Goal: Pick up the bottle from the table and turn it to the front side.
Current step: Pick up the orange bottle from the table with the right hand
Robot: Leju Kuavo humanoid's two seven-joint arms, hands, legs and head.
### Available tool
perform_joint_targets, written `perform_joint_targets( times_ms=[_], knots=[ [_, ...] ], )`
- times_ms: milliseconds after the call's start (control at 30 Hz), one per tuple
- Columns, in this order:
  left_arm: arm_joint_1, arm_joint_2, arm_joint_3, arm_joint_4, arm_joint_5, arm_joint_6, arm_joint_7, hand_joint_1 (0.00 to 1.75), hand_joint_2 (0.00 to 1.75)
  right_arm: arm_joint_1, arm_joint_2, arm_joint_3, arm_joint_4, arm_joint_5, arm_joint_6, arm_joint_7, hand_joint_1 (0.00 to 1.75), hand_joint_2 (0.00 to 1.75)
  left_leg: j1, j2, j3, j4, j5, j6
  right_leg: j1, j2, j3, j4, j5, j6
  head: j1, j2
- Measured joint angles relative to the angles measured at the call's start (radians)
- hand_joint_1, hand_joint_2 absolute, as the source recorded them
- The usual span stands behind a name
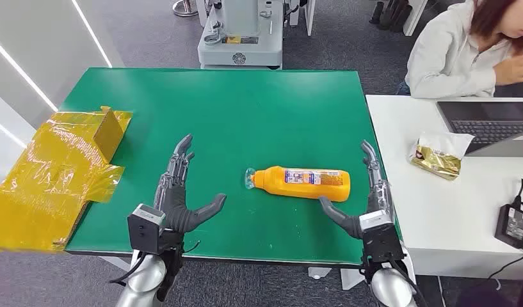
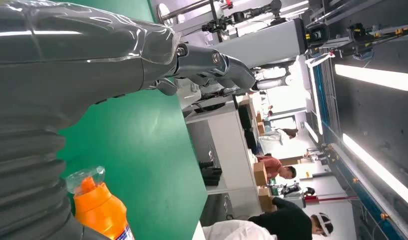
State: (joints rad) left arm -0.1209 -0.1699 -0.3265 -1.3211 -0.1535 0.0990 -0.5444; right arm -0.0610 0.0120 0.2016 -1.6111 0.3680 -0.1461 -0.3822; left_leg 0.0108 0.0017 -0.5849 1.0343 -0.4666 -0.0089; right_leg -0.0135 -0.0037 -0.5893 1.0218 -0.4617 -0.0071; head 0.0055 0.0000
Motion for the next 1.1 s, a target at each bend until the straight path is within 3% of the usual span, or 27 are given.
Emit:
perform_joint_targets(
  times_ms=[133,300,467,600,833,967,1100],
  knots=[
    [-0.015,0.000,-0.007,0.018,0.007,-0.002,-0.011,0.00,1.75,-0.080,-0.031,0.007,0.082,0.074,-0.009,0.060,0.00,1.75,0.000,0.002,-0.001,0.000,0.000,0.000,0.000,0.001,0.000,0.000,0.001,0.000,0.000,0.000],
    [-0.059,0.000,-0.028,0.067,0.023,-0.012,-0.026,0.00,1.75,-0.377,-0.075,0.069,0.413,0.161,0.087,0.169,0.00,1.75,0.000,0.004,-0.002,0.000,0.005,0.001,0.000,0.004,-0.003,0.000,0.006,0.000,0.000,0.000],
    [-0.082,0.000,-0.043,0.103,0.030,-0.017,-0.033,0.00,1.75,-0.574,-0.087,0.131,0.686,0.166,0.121,0.178,0.00,1.75,0.000,0.000,-0.004,0.000,0.008,0.001,0.000,0.000,-0.004,0.000,0.008,0.000,0.000,0.000],
    [-0.092,0.000,-0.048,0.119,0.030,-0.017,-0.033,0.00,1.75,-0.631,-0.089,0.158,0.790,0.171,0.131,0.180,0.00,1.75,0.000,0.000,-0.005,0.000,0.008,0.001,0.000,0.000,-0.005,0.000,0.007,0.000,0.000,0.000],
    [-0.096,0.001,-0.065,0.128,0.008,0.025,-0.036,0.00,1.75,-0.748,-0.086,0.282,0.966,0.246,0.244,0.213,0.00,1.75,0.000,0.000,-0.008,0.000,0.008,0.001,0.000,0.001,-0.008,0.000,0.008,0.000,0.000,0.000],
    [-0.101,0.002,-0.085,0.136,0.029,0.035,-0.044,0.00,1.75,-0.779,-0.082,0.348,1.042,0.233,0.263,0.202,0.00,1.75,0.000,-0.001,-0.008,0.000,0.008,0.001,0.000,0.000,-0.008,0.000,0.009,0.000,0.000,0.000],
    [-0.105,0.006,-0.091,0.142,0.063,0.033,-0.044,0.00,1.75,-0.791,-0.083,0.395,1.082,0.188,0.350,0.182,0.00,1.75,0.000,0.000,-0.009,0.000,0.008,0.001,0.000,0.000,-0.008,0.000,0.009,0.000,0.000,0.000]
  ],
)
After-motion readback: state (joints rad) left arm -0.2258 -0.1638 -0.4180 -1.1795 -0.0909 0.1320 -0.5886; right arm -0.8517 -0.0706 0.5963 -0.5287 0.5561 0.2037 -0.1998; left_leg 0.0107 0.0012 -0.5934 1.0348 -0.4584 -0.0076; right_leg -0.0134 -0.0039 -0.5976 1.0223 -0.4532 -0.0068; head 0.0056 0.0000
